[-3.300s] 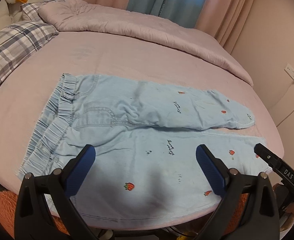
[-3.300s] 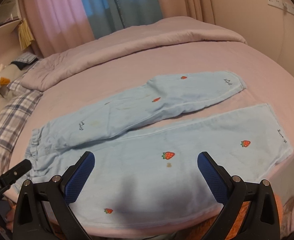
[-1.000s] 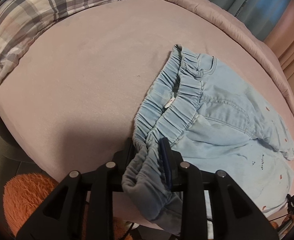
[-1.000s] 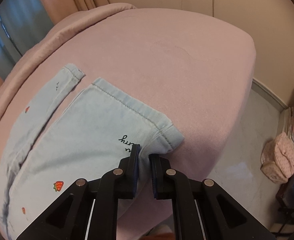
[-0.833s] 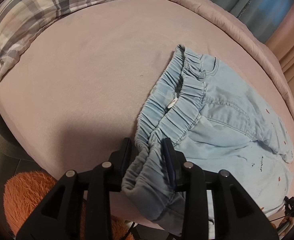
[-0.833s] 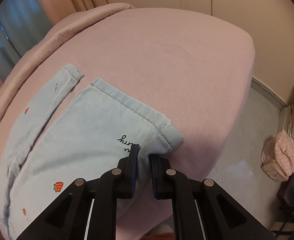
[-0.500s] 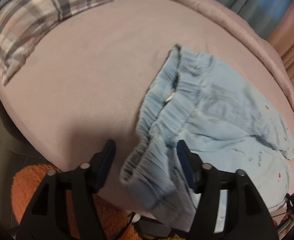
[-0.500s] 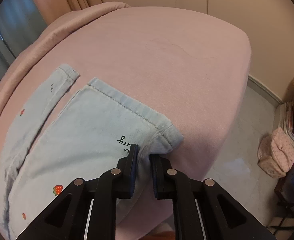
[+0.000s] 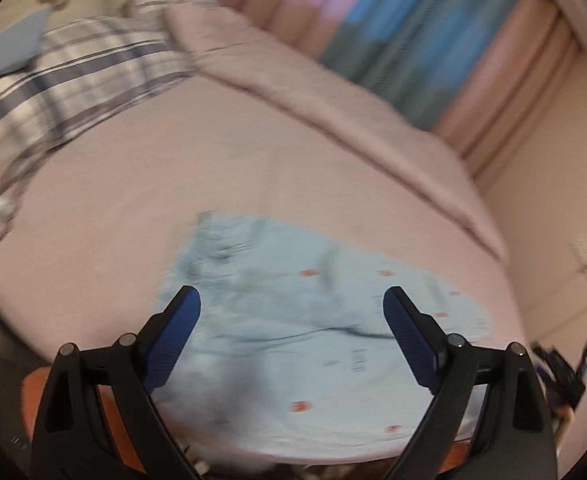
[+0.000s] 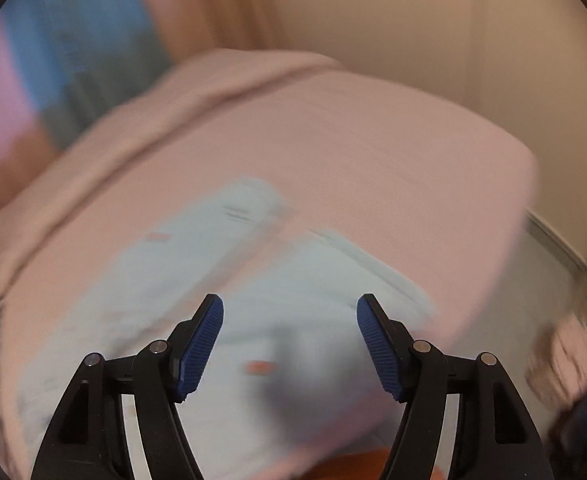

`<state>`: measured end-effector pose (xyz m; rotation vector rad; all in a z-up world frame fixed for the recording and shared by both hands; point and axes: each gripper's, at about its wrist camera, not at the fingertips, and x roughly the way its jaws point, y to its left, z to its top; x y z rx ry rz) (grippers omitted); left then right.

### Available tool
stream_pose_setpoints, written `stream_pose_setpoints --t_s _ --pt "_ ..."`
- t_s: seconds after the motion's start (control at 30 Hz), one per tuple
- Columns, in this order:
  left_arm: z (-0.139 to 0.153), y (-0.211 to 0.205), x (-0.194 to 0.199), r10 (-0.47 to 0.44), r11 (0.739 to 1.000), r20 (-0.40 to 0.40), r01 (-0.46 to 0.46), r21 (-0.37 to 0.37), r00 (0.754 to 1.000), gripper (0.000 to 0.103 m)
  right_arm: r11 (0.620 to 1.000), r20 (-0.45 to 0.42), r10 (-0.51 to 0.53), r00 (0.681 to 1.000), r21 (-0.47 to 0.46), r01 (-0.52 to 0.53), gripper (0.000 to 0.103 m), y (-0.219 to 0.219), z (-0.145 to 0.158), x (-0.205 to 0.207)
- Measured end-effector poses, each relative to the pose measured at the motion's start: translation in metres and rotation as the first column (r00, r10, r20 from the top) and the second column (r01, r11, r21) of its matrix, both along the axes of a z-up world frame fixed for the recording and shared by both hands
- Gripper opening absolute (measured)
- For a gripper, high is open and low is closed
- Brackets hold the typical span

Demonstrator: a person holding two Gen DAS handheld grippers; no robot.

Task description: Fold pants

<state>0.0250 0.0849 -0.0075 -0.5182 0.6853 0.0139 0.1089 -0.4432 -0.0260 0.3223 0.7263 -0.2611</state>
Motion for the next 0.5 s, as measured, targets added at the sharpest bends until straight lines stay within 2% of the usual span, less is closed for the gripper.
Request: stream_pose_setpoints --t_s 0.07,0.1,0.17,0.23,0.27,0.33,0.43,0.5 --pt "0.001 -0.013 0.008 -0.030 1.000 0.014 0.030 -0.009 0.999 0.094 0.991 0.058 0.133 0.989 -0.040 -0.131 0.070 0.034 0.031 0.011" --pt "-0.001 -0.021 0.015 -0.046 0.999 0.002 0.046 -0.006 0.999 0.093 0.980 0.078 0.195 0.978 -0.045 -0.192 0.074 0.049 0.041 0.016" --pt "-0.019 -0.041 0.035 -0.099 0.995 -0.061 0.100 0.006 0.993 0.090 0.949 0.108 0.313 0.944 -0.007 -0.314 0.077 0.078 0.056 0.032" --pt "-0.037 -0.050 0.051 -0.110 0.994 -0.119 0.111 0.006 0.987 0.072 0.918 0.100 0.385 0.918 0.068 -0.392 0.077 0.098 0.059 0.055" --pt "-0.049 -0.053 0.059 -0.101 0.995 -0.158 0.103 0.004 0.982 0.068 0.903 0.085 0.409 0.908 0.106 -0.417 0.077 0.108 0.056 0.070" --pt "-0.069 -0.057 0.069 -0.105 0.994 -0.208 0.107 -0.003 0.972 0.058 0.898 0.036 0.421 0.906 0.126 -0.422 0.077 0.123 0.047 0.097" --pt "-0.094 -0.061 0.083 -0.112 0.993 -0.292 0.116 -0.002 0.950 0.054 0.912 -0.059 0.391 0.918 0.156 -0.379 0.077 0.137 0.022 0.139" --pt "-0.102 -0.060 0.085 -0.106 0.994 -0.316 0.107 -0.014 0.943 0.054 0.921 -0.135 0.354 0.925 0.223 -0.320 0.077 0.139 -0.005 0.166"
